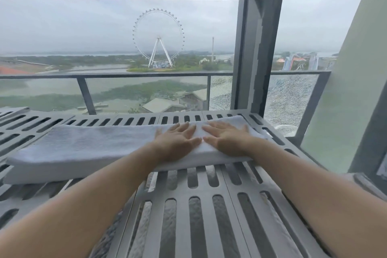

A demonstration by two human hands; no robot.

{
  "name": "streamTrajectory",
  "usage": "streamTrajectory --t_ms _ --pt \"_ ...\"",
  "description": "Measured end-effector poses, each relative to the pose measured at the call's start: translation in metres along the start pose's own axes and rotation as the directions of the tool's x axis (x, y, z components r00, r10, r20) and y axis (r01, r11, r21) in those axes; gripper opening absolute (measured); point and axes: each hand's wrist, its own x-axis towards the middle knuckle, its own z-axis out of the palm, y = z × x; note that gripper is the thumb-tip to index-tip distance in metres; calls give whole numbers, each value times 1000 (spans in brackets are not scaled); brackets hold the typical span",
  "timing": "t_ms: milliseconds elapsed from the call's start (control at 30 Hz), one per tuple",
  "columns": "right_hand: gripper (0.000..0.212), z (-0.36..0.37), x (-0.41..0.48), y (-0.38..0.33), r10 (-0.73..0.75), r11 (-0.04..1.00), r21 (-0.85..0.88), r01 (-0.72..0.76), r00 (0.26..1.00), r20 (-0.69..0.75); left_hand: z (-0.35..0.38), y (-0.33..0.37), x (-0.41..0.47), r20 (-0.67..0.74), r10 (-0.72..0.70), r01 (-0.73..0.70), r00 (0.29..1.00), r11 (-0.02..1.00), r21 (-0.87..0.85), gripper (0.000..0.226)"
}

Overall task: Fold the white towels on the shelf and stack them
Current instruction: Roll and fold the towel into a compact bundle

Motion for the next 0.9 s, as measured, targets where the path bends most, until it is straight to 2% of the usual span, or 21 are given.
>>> streamTrajectory --t_ms 200,367,467,633,733,900 --pt "61 -12 16 -4 58 998 -2 -58 998 33 -1 3 -3 -23 2 -2 1000 1000 2 62" --pt "52 -5 24 -8 23 991 134 -24 1000 16 -3 6 -9 -91 -13 8 996 998 -57 60" --pt "51 -4 20 -7 34 993 114 -35 999 7 -5 4 -17 -124 -24 17 992 998 -57 58" --pt "53 -10 15 -17 -10 991 135 19 998 -64 -9 -25 -48 -56 19 -18 998 1000 13 65" --pt "54 -12 20 -53 -74 989 123 83 994 -80 -19 -64 -68 -24 3 -3 1000 1000 14 71" --pt "55 6 39 -155 -193 964 185 189 981 4 -39 -149 -97 -9 -123 123 992 992 -12 65"
